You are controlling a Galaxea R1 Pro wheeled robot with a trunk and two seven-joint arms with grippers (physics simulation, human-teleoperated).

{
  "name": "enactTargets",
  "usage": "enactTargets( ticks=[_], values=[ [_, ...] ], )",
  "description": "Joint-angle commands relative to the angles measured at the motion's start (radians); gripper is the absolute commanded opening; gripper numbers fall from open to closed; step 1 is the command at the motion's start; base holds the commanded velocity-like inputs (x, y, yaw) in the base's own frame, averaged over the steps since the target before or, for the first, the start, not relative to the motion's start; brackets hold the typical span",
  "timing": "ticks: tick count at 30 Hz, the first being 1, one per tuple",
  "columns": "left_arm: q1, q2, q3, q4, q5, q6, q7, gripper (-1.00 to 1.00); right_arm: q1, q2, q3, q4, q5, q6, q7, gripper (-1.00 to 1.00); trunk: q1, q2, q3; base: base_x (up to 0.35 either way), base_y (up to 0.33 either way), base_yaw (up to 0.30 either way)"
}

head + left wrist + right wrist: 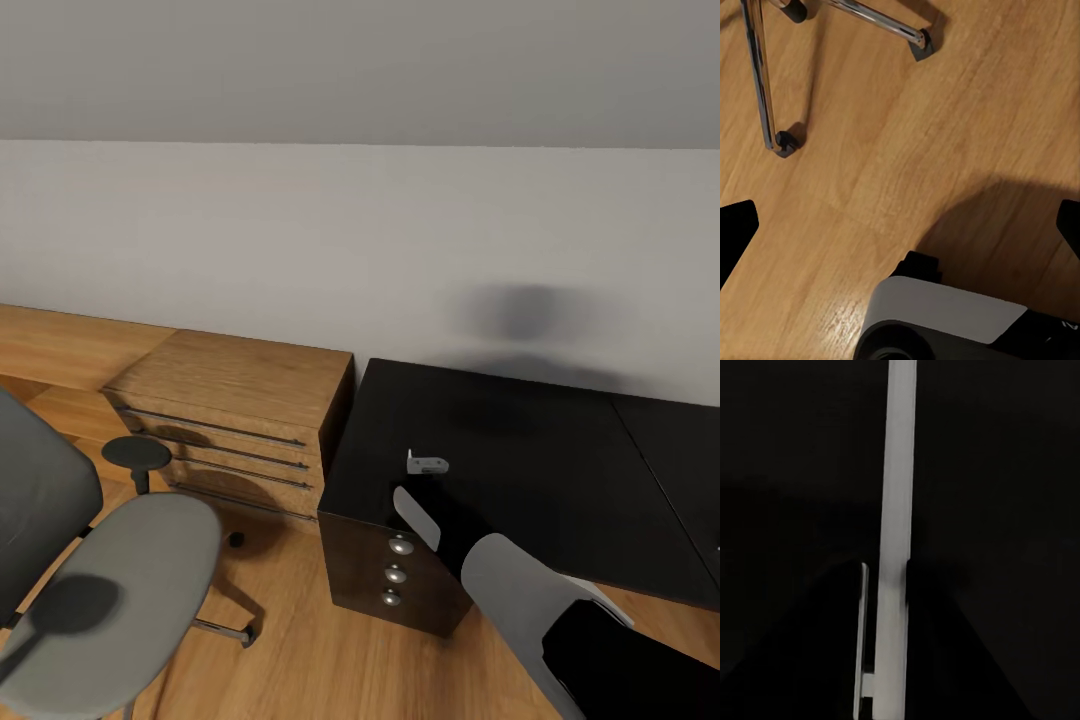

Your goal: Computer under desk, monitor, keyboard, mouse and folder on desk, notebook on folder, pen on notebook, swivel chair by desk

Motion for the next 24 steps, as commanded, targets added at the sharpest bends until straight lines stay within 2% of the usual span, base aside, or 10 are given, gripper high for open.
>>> enactTargets(
  ticks=[1,6,13,16,20,21,23,24],
  values=[
    [-0.001,0.000,-0.008,0.000,0.008,-0.004,0.005,1.00,0.000,-0.001,0.006,0.040,-0.022,0.007,-0.007,-1.00,0.000,0.000,-0.001,0.000,0.000,0.000],
    [-0.001,0.000,-0.008,0.000,0.008,-0.004,0.005,1.00,0.000,-0.001,0.006,0.040,-0.022,0.007,-0.007,-1.00,0.000,0.000,-0.001,0.000,0.000,0.000],
    [-0.001,0.000,-0.008,0.000,0.008,-0.004,0.005,1.00,0.000,-0.005,0.003,0.024,-0.022,0.012,-0.007,-1.00,-0.027,0.049,0.021,0.000,0.000,0.000],
    [-0.001,0.000,-0.008,0.001,0.008,-0.004,0.005,1.00,0.000,-0.021,-0.004,-0.024,-0.027,0.033,-0.008,-1.00,-0.038,0.070,0.030,0.000,0.000,0.000],
    [-0.001,0.000,-0.008,0.001,0.008,-0.004,0.005,1.00,0.000,-0.078,-0.032,-0.123,-0.068,0.112,-0.009,-1.00,-0.054,0.098,0.043,0.000,0.000,0.000],
    [-0.001,0.000,-0.008,0.002,0.008,-0.004,0.005,1.00,0.000,-0.104,-0.042,-0.170,-0.100,0.155,-0.010,-1.00,-0.057,0.105,0.046,0.000,0.000,0.000],
    [-0.001,0.000,-0.008,0.002,0.008,-0.004,0.005,1.00,0.001,-0.132,-0.048,-0.218,-0.139,0.194,-0.011,-1.00,-0.065,0.119,0.052,0.000,0.000,0.000],
    [-0.001,0.000,-0.008,0.002,0.008,-0.004,0.005,1.00,0.001,-0.162,-0.053,-0.262,-0.179,0.223,-0.013,-1.00,-0.069,0.126,0.055,0.000,0.000,0.000]
  ],
)
